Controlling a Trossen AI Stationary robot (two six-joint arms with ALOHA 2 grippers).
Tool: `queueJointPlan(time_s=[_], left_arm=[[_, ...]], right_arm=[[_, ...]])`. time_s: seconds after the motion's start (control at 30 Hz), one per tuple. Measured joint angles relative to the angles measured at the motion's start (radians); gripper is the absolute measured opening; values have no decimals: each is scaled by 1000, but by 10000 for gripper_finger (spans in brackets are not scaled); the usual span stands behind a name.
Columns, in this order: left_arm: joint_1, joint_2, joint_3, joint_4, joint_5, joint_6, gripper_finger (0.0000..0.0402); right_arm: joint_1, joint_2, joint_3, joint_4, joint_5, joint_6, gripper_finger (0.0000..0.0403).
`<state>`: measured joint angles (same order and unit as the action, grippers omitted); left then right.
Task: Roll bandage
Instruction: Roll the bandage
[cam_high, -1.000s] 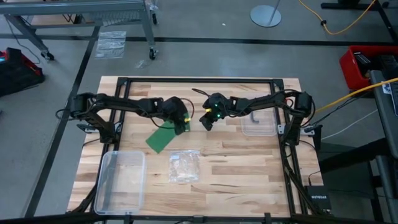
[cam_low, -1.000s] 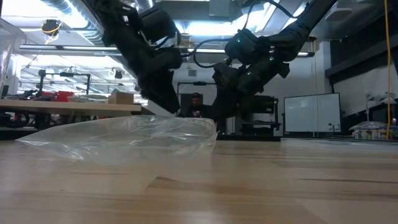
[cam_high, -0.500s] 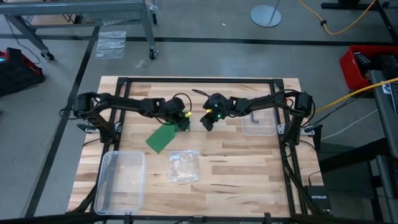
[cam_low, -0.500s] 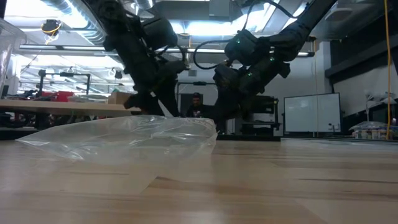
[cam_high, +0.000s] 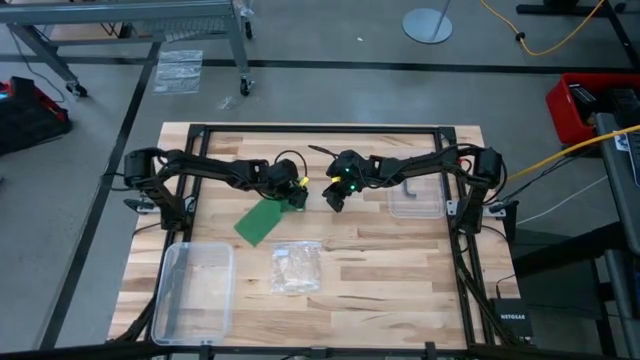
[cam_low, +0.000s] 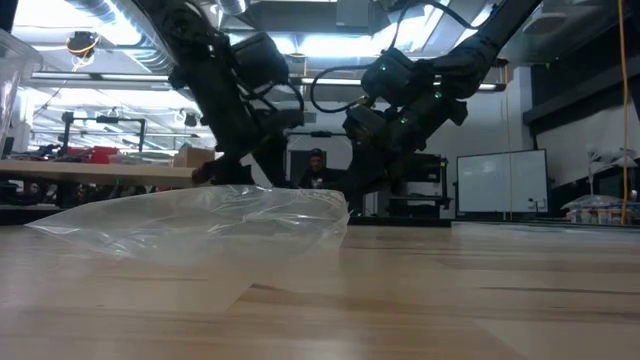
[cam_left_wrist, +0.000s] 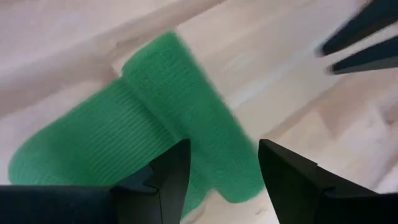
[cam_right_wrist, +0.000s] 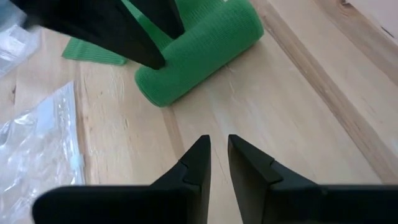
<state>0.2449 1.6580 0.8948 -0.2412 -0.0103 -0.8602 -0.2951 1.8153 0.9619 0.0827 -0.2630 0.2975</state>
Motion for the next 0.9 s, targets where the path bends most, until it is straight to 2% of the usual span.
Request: queueJointPlan(time_s=[0.27, 0.53, 0.77, 0.9], left_arm=[[1, 74, 1, 127, 33, -58, 182], [-1, 104, -1, 266, 37, -59, 182], [-13, 215, 4, 493, 68, -109, 182], [-14, 275, 58, 531, 89, -117, 182]], right_arm=[[0, 0, 0, -43, 0, -1, 60], [-15, 0, 0, -269, 47, -42, 60], [-47, -8, 5, -418, 99, -69, 60], [-58, -27, 3, -459, 113, -97, 60]])
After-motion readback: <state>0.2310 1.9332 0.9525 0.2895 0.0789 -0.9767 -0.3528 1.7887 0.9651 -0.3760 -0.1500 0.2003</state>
